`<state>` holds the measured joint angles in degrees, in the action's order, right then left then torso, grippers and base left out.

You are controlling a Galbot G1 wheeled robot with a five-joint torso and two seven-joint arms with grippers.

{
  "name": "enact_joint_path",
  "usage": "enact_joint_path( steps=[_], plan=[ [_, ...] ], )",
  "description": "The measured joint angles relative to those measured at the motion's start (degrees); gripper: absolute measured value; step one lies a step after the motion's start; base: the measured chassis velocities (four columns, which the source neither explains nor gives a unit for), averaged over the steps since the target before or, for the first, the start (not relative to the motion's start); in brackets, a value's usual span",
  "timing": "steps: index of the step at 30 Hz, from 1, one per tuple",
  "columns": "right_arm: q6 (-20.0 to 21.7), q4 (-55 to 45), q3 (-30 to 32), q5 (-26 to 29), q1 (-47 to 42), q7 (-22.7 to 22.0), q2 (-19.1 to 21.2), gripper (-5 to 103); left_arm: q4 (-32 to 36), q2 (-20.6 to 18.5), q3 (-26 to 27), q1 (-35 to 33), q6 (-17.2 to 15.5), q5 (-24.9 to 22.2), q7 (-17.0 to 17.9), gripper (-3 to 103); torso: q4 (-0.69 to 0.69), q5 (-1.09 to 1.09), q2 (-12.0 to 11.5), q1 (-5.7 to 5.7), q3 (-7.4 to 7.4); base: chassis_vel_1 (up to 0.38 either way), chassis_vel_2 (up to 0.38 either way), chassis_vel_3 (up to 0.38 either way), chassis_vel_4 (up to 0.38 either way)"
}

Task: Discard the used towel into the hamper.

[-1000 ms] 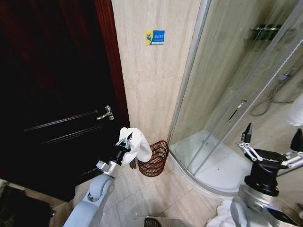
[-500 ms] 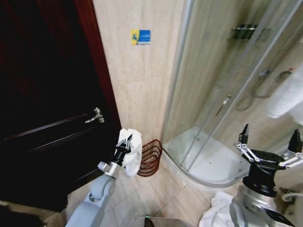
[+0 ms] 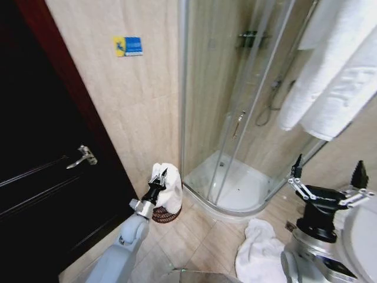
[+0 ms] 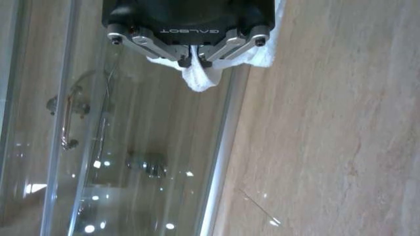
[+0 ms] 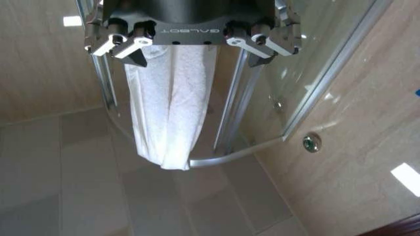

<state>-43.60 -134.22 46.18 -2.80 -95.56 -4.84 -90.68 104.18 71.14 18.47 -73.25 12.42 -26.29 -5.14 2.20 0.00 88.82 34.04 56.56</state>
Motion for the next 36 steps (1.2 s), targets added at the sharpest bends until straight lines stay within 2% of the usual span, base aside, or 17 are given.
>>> enact_joint_path(
  steps=[4, 7, 8, 11, 15, 20, 27, 36],
  plan=[
    [-0.1, 0.3, 0.2, 0.0, 0.1, 0.0, 0.0, 100, -2.0, -1.0, -1.1, 3.3, -0.2, -1.5, 0.1, 2, 0.01, 0.0, 0.0, 0.0, 0.0, 0.0, 0.0, 0.0, 0.0],
    [-0.1, 0.4, 0.5, 0.0, 0.2, 0.0, 0.0, 100, -5.5, -2.4, -3.0, 9.2, -0.7, -3.0, 1.7, 2, 0.0, 0.0, 0.0, 0.0, 0.0, 0.0, 0.0, 0.0, 0.0],
    [-0.1, 0.4, 0.5, 0.0, 0.2, 0.0, 0.0, 100, -5.5, -2.4, -3.0, 9.2, -0.7, -3.0, 1.7, 2, 0.0, 0.0, 0.0, 0.0, 0.0, 0.0, 0.0, 0.0, 0.0],
    [-0.2, 0.5, 0.5, -0.1, 0.1, 0.0, -0.3, 100, -10.5, -3.2, -4.8, 16.5, -0.9, -3.8, 3.8, 2, -0.01, 0.0, 0.0, 0.01, 0.0, 0.0, 0.0, 0.0, 0.0],
    [-0.1, 0.5, 0.4, -0.1, 0.2, -0.1, -0.2, 100, -14.0, -3.4, -5.6, 20.2, -0.9, -4.3, 4.9, 2, -0.01, -0.01, 0.0, 0.01, 0.01, 0.0, 0.0, 0.0, 0.0],
    [-0.1, 0.7, 0.7, -0.1, 0.3, -0.3, 0.0, 100, -16.5, -3.7, -6.8, 22.5, -0.7, -4.7, 5.1, 2, -0.01, 0.0, 0.0, 0.01, 0.0, 0.0, 0.0, 0.0, 0.0],
    [-0.1, 1.2, 0.6, -0.1, 0.3, -0.3, -0.1, 100, -20.2, -2.6, -7.7, 23.1, 1.0, -2.9, 5.6, 2, -0.01, 0.0, 0.0, 0.01, 0.0, 0.0, 0.0, 0.0, 0.0],
    [-0.7, 2.0, 0.6, 0.1, 0.2, -0.4, 0.3, 100, -29.5, 1.2, -7.1, 22.3, 5.3, 2.4, 5.6, 2, 0.0, 0.01, 0.0, 0.0, 0.0, 0.0, 0.0, 0.0, 0.0]
  ],
)
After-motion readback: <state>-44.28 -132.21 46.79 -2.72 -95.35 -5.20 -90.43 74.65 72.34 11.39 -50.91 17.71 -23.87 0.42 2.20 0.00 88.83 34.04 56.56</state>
